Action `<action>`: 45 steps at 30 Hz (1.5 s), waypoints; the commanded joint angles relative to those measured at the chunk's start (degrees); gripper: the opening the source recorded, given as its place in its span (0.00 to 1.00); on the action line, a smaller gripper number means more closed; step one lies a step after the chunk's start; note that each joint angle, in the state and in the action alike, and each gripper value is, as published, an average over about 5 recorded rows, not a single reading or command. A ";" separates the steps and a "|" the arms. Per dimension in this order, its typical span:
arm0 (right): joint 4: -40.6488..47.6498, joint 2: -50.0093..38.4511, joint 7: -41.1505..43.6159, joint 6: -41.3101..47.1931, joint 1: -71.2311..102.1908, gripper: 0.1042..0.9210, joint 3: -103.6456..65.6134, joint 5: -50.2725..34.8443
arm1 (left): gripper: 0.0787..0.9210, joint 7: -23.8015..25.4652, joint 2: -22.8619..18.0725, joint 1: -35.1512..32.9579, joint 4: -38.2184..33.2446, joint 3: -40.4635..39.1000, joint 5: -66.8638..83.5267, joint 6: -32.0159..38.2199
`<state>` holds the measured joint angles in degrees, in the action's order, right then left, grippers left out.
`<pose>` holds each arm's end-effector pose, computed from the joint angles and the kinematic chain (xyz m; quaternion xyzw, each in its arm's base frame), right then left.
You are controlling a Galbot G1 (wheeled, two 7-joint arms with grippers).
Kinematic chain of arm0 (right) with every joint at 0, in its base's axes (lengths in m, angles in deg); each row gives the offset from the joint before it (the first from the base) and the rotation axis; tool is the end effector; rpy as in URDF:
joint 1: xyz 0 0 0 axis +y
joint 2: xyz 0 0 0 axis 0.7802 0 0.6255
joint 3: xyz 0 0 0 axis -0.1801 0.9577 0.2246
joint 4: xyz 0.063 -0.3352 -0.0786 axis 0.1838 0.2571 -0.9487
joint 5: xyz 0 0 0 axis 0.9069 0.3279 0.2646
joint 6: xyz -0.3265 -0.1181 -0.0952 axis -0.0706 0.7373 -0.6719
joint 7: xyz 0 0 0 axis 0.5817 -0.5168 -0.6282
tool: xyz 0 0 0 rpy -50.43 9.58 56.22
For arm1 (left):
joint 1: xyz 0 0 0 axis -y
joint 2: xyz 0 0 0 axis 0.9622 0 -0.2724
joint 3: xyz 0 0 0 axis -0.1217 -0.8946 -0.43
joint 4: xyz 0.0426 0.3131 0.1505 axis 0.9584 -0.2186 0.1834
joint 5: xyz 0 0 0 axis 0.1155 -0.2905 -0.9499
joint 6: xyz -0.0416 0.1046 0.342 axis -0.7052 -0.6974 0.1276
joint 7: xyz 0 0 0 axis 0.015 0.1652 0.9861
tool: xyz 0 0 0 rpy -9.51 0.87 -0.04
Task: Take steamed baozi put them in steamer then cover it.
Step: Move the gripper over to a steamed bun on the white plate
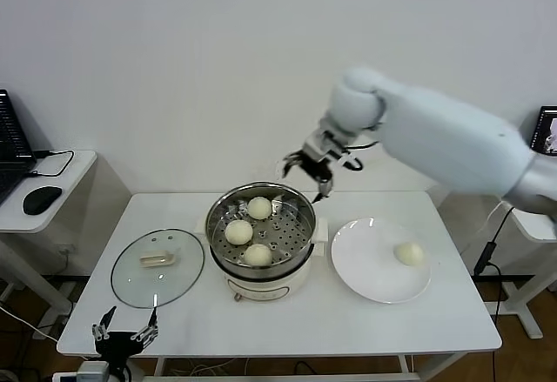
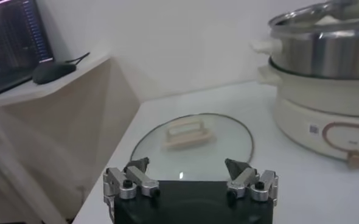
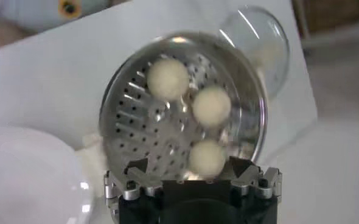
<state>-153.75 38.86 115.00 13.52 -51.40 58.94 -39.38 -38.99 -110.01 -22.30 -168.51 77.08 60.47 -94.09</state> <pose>0.5579 0.0398 0.0275 0.5951 -0.4354 0.6540 0.1688 0.1368 0.1075 -0.3134 0.0513 -0.9738 -0.0995 0.1977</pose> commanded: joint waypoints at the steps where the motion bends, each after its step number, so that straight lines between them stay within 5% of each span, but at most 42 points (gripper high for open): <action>1: 2.16 -12.55 2.17 20.70 10.22 0.88 -7.87 3.65 | 0.88 1.20 0.09 -0.80 -0.04 -0.49 1.88 0.96; 17: 15.14 -7.91 1.40 12.28 31.48 0.88 -22.38 27.62 | 0.88 1.43 0.70 -2.16 0.93 -0.19 1.90 0.75; 29: 24.93 -3.83 1.82 5.76 33.92 0.88 -24.56 32.19 | 0.88 1.84 0.95 -1.66 2.46 0.17 1.74 0.41; 45: 26.72 -3.02 1.08 5.80 34.89 0.88 -26.08 33.72 | 0.88 1.93 0.93 -1.27 3.01 0.12 1.66 0.34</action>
<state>-129.53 35.28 116.53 20.01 -17.97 34.16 -7.54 -37.10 -109.10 -23.61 -165.75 77.19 62.16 -93.74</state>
